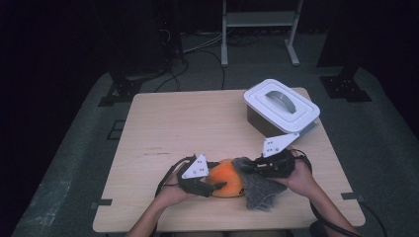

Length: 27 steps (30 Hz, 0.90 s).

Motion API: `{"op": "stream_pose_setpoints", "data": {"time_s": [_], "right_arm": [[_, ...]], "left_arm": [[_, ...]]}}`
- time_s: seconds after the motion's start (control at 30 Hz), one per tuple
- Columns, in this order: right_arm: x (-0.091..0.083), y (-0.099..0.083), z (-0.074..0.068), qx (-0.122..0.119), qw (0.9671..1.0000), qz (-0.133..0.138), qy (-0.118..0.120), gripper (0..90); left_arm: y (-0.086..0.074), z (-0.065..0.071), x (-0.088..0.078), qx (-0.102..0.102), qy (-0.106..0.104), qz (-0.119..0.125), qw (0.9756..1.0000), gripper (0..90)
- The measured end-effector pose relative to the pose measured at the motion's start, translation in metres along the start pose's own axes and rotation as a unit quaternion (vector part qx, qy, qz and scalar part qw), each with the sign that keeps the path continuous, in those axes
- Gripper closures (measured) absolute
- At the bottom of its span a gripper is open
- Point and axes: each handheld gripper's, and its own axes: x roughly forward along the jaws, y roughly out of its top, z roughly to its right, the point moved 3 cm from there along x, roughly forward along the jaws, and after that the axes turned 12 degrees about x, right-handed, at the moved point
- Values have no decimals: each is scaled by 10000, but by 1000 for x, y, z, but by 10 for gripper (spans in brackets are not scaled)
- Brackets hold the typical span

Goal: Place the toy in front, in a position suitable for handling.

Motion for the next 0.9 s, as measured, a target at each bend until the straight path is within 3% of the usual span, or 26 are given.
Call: {"op": "stream_pose_setpoints", "data": {"time_s": [0.07, 0.17, 0.3, 0.43, 0.47, 0.6, 0.77, 0.9], "right_arm": [[8, 4, -2, -121, 9999, -100, 9, 819], [18, 0, -2, -99, 9997, -205, 53, 819], [12, -9, 2, 39, 9999, -129, 74, 819], [6, -23, 7, 172, 9996, -231, 0, 818], [3, -28, 9, 225, 9992, -312, -60, 818], [-3, -25, 8, 157, 9992, -352, -144, 819], [-5, 1, -5, -215, 9994, -236, -119, 818], [7, 14, -8, -377, 9987, -342, -92, 818]], "left_arm": [[0, 0, -1, 1, -17, -18, 10000, 341], [-1, 0, -2, -41, -62, 6, 10000, 308], [-1, -4, -3, -427, -209, 257, 9985, 248], [-2, -6, -4, -511, -218, 269, 9981, 278], [-2, -6, -4, -487, -187, 248, 9983, 342], [3, -5, -3, -325, -49, 196, 9993, 400], [11, 0, 2, -78, -26, 179, 9998, 406], [10, 1, 1, -80, -29, 137, 9999, 368]]}}
